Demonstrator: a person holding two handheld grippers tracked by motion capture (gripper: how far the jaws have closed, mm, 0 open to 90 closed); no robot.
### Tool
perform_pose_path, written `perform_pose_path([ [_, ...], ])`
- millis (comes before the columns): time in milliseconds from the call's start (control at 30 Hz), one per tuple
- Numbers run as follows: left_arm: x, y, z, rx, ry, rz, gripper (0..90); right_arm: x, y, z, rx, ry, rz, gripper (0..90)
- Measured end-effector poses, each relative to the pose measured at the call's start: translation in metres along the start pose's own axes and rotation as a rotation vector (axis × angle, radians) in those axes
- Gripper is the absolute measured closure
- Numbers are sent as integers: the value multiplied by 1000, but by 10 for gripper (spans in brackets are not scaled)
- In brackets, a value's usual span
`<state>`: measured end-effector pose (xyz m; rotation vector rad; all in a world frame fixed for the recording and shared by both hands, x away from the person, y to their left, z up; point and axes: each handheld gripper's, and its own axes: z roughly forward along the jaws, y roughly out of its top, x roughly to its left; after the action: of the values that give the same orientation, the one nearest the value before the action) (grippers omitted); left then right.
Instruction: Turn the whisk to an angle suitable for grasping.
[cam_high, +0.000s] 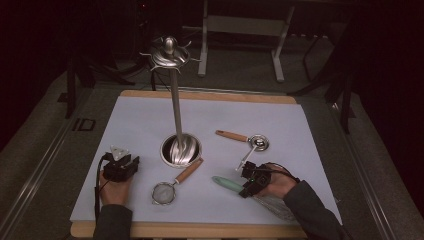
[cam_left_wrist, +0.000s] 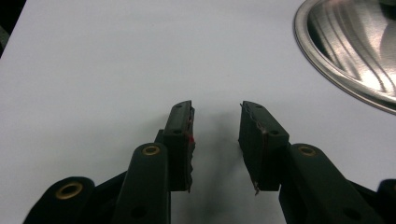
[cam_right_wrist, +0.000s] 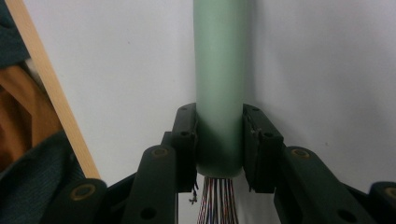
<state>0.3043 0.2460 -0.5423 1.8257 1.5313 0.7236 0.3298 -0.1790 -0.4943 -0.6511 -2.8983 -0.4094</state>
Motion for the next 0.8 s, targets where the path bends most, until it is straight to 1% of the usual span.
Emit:
perform_pose_path([
  [33,0,0,0,-1,0,0,652,0,0,0,0,0,0,691],
  [67,0,0,0,-1,0,0,652,0,1,-3,-21,8,9,691],
  [100,0,0,0,-1,-1,0,652,0,1,-3,-21,8,9,691],
  [167,0,0,0,-1,-1,0,651,0,1,-6,-50,10,12,691],
  [200,0,0,0,-2,-1,0,651,0,2,-9,-78,4,23,691],
  [233,0,0,0,-3,-1,-1,651,0,2,-9,-78,4,23,691],
  [367,0,0,0,-2,-1,-4,651,-2,3,-14,-119,7,39,691],
  [433,0,0,0,-2,0,-4,651,-3,3,-16,-138,9,40,691],
  [467,0,0,0,-2,0,-4,652,-4,3,-18,-159,14,44,691],
  [500,0,0,0,-3,0,-4,652,-4,3,-18,-159,14,44,691],
  [600,0,0,0,-2,0,-2,651,-4,3,-23,-188,7,50,691],
  [800,0,0,0,-2,1,-2,652,-2,4,-30,-262,8,56,691],
])
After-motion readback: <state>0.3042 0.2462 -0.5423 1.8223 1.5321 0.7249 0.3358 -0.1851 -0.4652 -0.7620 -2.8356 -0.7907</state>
